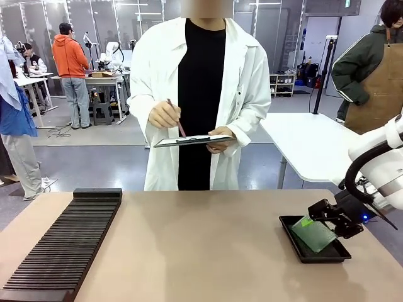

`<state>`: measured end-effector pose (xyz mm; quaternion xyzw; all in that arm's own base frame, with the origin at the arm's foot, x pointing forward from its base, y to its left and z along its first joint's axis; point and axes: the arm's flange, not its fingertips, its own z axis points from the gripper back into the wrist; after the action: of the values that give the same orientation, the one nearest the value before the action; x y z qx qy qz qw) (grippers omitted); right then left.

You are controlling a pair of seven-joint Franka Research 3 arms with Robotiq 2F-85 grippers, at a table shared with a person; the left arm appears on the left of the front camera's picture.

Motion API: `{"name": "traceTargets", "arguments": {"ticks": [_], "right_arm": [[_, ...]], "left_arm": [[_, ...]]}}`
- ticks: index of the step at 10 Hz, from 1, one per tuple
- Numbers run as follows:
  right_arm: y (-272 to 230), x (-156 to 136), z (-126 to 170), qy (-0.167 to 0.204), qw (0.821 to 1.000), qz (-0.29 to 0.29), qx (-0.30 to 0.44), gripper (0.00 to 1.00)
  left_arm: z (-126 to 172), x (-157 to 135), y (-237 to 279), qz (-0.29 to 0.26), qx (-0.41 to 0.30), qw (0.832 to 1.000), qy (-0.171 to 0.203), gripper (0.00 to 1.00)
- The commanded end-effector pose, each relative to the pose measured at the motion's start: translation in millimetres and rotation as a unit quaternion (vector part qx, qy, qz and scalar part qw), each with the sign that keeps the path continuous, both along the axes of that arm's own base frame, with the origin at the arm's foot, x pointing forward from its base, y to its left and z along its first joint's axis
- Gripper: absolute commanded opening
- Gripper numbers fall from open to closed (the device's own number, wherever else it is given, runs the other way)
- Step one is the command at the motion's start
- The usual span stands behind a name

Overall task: Inspect the PCB.
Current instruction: Place the Blank PCB in the ESD tray.

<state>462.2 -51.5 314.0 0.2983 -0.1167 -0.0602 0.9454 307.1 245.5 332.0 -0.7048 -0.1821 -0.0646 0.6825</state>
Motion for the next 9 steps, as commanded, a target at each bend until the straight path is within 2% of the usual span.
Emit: {"name": "traceTargets", "arguments": {"ticks": [1, 7, 9], "right_arm": [[7, -10, 7, 0.008, 0.999, -0.027, -0.037, 1.0], [4, -26, 23, -0.003, 0.993, -0.07, -0.092, 1.0], [3, -29, 30, -0.01, 0.994, -0.075, -0.084, 1.0]], "left_arm": [[6, 1, 0, 0.003, 0.012, 1.0, 0.009, 1.0], [6, 1, 0, 0.003, 0.012, 1.0, 0.009, 1.0], [6, 1, 0, 0.003, 0.012, 1.0, 0.009, 1.0]]}}
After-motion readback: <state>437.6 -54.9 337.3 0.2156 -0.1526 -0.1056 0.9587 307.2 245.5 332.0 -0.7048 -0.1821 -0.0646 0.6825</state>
